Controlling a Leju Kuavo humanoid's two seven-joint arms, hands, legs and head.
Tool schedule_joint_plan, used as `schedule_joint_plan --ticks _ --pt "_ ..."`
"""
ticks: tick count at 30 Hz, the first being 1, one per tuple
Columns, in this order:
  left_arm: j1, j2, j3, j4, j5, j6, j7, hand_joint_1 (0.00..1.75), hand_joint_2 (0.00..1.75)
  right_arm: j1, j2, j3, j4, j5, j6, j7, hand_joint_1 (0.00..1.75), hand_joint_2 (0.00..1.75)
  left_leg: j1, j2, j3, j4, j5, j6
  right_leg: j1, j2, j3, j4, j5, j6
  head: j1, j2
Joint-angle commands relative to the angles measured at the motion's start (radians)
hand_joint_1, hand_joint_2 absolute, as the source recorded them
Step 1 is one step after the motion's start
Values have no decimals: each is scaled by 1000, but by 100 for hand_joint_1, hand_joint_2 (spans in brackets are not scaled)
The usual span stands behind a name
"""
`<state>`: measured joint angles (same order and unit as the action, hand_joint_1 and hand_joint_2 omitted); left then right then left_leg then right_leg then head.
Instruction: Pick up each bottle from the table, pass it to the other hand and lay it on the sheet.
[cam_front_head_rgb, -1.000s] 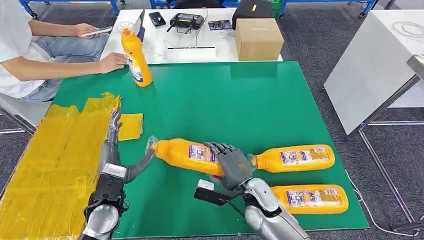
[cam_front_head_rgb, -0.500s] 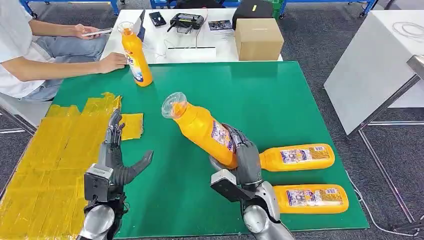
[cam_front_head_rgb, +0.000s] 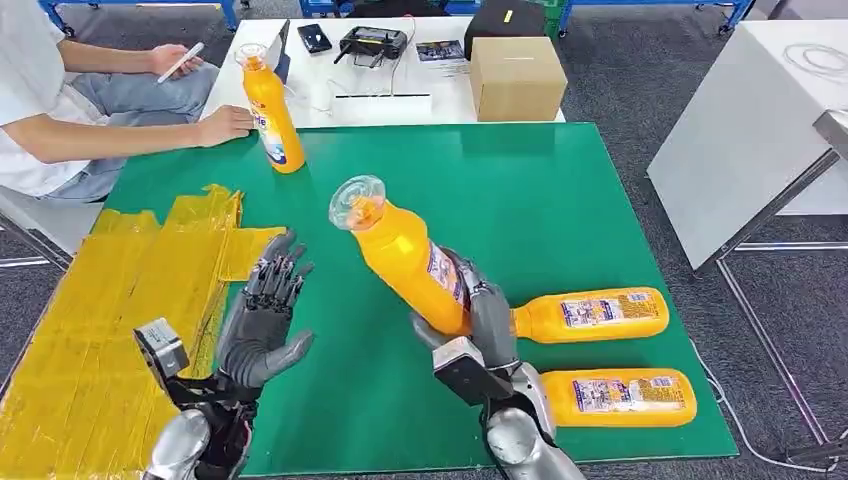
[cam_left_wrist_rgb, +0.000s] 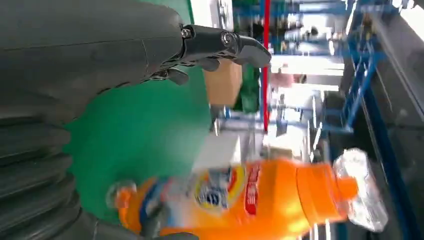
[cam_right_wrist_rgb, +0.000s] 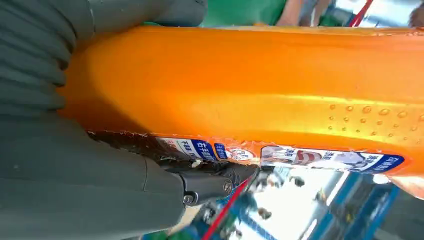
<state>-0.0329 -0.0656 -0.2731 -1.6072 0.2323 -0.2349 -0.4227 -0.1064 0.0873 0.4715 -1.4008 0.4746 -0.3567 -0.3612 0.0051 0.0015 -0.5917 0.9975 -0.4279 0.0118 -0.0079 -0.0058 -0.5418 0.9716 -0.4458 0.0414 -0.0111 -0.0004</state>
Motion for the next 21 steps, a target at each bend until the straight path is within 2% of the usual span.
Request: schedule_joint_plan --ticks 1,5,21 --pt "-66 35 -46 109 52 -75 36 0 175 -63 19 120 103 -39 102 -15 175 175 0 0 3 -1 0 0 0 1 3 -1 0 -1 0 0" --pt "-87 30 -55 124 25 -62 28 0 175 -91 28 189 151 -47 158 -14 175 175 1 1 4 -1 -1 -1 1 2 4 -2 0 -1 0 0" --pt "-116 22 -64 161 2 -42 25 0 175 -133 41 320 241 -28 219 -8 175 175 1 1 4 -1 -1 -1 1 1 4 -2 -1 -1 0 0"
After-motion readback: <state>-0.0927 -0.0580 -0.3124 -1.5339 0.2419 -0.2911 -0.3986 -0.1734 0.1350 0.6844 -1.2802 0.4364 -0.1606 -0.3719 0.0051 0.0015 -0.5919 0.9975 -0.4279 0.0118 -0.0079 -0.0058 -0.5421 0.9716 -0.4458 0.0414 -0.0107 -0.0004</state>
